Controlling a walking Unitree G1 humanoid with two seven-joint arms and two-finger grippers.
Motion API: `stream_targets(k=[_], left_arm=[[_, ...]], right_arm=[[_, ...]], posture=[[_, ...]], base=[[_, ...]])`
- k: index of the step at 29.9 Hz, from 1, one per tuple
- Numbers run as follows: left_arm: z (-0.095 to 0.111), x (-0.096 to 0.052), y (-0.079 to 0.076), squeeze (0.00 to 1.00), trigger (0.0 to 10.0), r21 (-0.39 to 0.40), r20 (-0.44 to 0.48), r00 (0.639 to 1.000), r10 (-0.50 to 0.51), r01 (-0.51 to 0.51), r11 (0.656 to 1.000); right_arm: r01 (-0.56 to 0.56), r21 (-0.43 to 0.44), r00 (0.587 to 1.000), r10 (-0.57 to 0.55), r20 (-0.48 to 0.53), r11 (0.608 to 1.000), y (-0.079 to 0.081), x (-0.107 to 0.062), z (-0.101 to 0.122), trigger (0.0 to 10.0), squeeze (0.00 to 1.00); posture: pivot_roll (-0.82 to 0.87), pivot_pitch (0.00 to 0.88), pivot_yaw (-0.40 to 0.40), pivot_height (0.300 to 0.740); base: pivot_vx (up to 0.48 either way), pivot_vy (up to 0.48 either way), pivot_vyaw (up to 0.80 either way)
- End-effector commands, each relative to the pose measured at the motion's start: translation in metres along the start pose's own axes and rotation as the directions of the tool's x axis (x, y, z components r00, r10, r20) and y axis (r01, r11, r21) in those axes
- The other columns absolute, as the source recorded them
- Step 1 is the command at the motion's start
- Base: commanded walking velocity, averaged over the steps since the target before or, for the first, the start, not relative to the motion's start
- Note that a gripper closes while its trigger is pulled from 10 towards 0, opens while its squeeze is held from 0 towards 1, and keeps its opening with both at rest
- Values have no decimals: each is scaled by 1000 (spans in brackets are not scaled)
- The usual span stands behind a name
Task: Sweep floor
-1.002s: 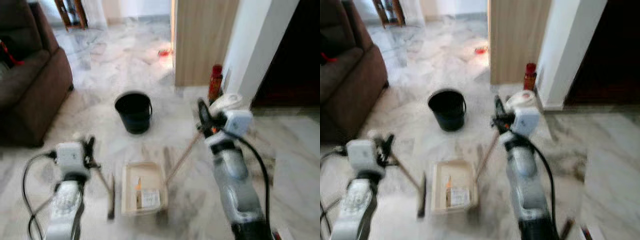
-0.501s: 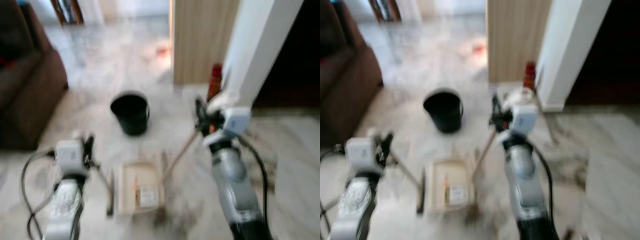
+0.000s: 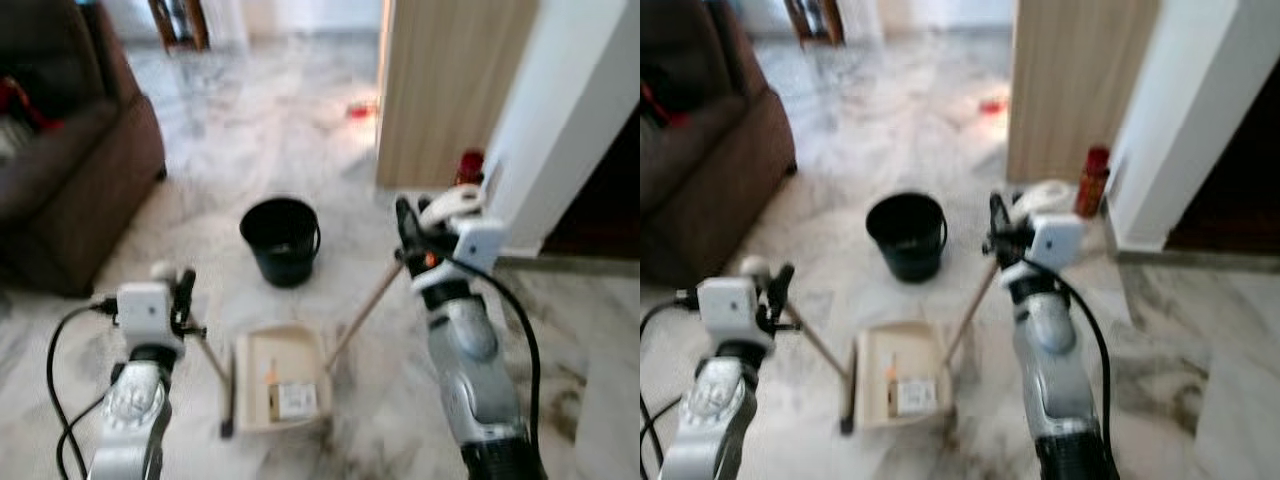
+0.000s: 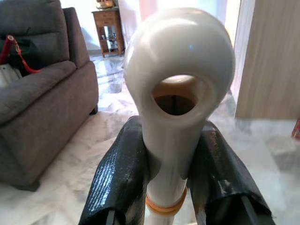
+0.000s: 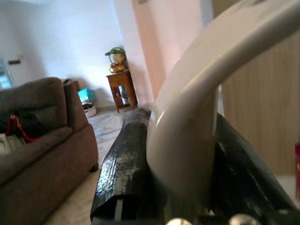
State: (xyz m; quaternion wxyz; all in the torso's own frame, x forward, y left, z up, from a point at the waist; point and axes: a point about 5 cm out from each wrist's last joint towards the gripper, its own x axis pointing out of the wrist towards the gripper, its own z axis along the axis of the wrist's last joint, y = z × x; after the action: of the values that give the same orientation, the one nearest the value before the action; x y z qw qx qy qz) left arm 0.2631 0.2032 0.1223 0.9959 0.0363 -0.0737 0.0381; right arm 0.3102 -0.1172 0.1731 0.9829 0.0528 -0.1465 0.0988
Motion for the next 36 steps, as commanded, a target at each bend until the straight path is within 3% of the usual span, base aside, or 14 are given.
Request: stream_targets(k=[1,18,23,36], left_arm=[[10,1,8,0,10000,34,49,999,21,-23,999],[9,0,9,0,10000,36,46,999,22,-24,999],[9,0,9,0,10000,35,46,999,21,-23,999],[8,1,6,0,10000,31,45,999,8,-9,999]], right_arm=[[-34,26,998,32,63,999,10,4,13,10000,0],[-52,25,996,50,75,998,13,5,16,10000,0],[-58,26,995,56,81,998,14,6,16,10000,0],[-58,32,995,55,85,998,13,6,18,10000,0]], posture=[[77,75,52,740],[78,77,52,740],[77,73,52,740],[73,76,53,740]], base=[[334,0,0],[337,0,0],[337,0,750],[302,0,0]])
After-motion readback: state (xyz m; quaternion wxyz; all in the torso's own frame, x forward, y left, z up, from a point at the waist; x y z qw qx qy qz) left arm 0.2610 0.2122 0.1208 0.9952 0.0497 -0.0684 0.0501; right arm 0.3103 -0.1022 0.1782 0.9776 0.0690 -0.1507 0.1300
